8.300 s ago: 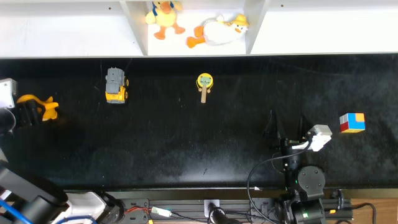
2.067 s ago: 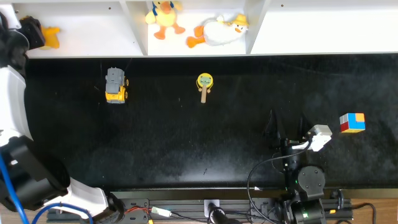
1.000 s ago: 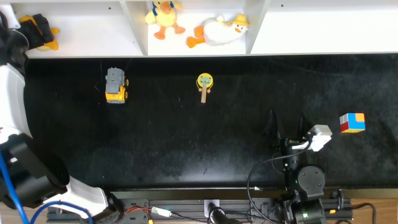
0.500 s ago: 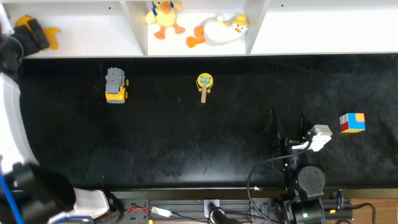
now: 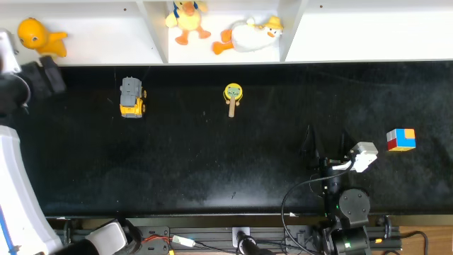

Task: Store Toys

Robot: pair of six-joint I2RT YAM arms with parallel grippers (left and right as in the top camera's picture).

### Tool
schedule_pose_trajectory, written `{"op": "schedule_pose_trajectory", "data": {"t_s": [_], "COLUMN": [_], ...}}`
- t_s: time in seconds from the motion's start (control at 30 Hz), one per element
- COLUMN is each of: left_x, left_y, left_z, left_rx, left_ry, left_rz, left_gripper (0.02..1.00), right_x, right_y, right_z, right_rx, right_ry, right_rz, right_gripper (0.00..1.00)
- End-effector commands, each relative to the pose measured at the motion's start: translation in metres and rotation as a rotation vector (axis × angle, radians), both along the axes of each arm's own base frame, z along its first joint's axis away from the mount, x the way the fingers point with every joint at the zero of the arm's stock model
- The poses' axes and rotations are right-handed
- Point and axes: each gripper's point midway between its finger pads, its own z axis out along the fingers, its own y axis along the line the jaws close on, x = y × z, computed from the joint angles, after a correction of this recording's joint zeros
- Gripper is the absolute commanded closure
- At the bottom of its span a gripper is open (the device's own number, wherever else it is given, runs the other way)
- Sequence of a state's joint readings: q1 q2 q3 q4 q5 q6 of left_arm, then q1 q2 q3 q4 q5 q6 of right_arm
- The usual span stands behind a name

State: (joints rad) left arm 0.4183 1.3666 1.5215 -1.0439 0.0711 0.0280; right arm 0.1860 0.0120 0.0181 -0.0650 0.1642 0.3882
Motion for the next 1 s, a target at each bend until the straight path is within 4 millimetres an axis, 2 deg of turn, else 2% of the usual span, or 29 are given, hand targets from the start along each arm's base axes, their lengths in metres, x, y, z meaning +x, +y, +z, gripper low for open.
{"op": "schedule_pose_trajectory", "data": {"t_s": [0.03,0.13,0.23,0.37,0.47,0.63,1.0], "left_x": [-0.02,-0.033,-0.047,-0.06,-0.062,-0.051,0.002], "left_y": [-0.04,-0.068,-0.091,-0.11,-0.117,-0.124,-0.127], "left_z": [0.001,-0.011,-0.035,-0.073,-0.107,-0.152,-0.216], "left_rx": [0.001,0.015,0.021,-0.004,-0.009,-0.014,-0.035], "left_ry": [-0.039,-0.081,-0.107,-0.112,-0.09,-0.07,-0.03], "left_rz": [-0.088,-0.165,-0.227,-0.26,-0.287,-0.317,-0.349], "left_gripper": [0.02,0.02,0.02,0.02,0.02,0.02,0.02], "right_x": [0.0,0.0,0.0,0.0,0.0,0.0,0.0], "right_y": [0.001,0.001,0.001,0.001,0.001,0.001,0.001], "right_z": [-0.004,-0.004,-0.004,-0.004,-0.004,-0.004,-0.004], "right_rx": [0.001,0.001,0.001,0.001,0.001,0.001,0.001], "right_ry": [0.001,0.001,0.001,0.001,0.001,0.001,0.001], "right_rz": [0.004,0.004,0.004,0.004,0.004,0.004,0.004], "right_gripper": [0.003,0.003,0.003,0.007,0.003,0.003,0.005]}}
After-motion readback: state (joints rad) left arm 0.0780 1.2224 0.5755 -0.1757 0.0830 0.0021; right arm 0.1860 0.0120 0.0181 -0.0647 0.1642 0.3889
